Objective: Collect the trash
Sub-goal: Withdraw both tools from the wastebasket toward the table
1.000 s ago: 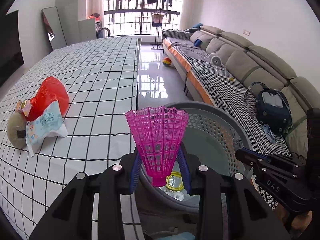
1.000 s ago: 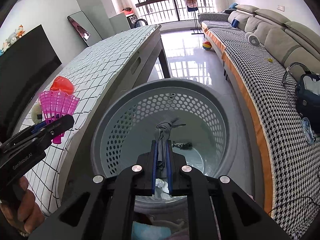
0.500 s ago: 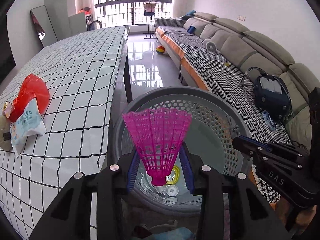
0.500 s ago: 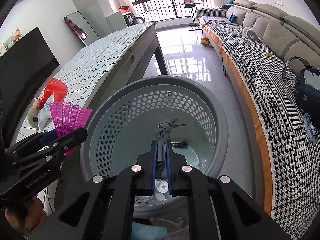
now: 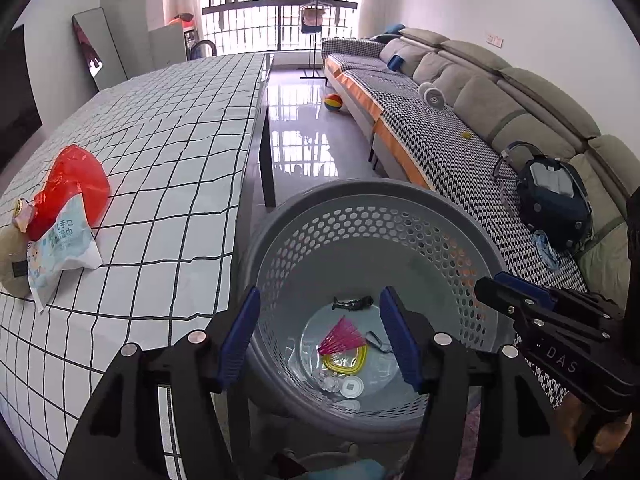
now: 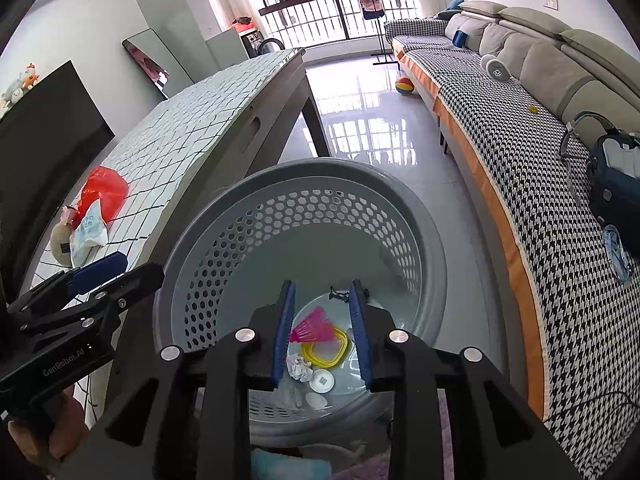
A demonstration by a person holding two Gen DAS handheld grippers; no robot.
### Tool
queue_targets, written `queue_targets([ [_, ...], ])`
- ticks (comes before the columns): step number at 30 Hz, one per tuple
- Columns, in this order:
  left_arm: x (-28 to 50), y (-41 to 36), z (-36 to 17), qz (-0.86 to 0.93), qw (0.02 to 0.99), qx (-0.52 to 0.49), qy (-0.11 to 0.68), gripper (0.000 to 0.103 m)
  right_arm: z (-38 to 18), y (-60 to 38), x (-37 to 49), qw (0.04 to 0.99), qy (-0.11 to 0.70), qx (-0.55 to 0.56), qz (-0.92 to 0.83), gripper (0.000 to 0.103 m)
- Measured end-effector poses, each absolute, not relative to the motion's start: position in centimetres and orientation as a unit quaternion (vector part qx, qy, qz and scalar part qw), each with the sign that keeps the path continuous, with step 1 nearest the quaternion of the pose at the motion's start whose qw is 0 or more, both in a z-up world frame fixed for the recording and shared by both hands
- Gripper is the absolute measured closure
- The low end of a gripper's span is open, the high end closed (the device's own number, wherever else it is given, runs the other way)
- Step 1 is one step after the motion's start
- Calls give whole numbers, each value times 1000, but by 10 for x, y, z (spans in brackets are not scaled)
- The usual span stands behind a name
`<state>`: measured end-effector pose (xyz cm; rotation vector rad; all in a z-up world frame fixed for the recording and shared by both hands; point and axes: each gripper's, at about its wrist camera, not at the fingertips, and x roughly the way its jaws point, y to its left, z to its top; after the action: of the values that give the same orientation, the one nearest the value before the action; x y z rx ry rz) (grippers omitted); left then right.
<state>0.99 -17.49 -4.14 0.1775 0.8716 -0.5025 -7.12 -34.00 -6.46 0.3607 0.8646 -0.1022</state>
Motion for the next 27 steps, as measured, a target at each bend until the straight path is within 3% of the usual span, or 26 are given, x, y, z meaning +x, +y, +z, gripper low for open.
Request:
queue_targets([
  [5, 8, -171, -39, -236, 875, 80, 414, 35, -64, -336, -73, 892, 415, 172, -53, 71],
  [9, 6, -166, -37, -234, 878, 73, 411, 32, -60, -333, -75, 895, 409, 168, -55, 60],
  [16, 5, -149, -30, -223, 886, 57, 403, 22, -53, -324, -78, 900, 401, 161, -50, 52],
  [21, 5, -131, -26, -210, 891, 42, 401, 21, -47, -313, -79, 905, 394, 157, -40, 40],
  [27, 6, -98, -21, -180, 901, 25, 394, 19, -40, -297, -74, 909, 390, 148, -20, 39],
])
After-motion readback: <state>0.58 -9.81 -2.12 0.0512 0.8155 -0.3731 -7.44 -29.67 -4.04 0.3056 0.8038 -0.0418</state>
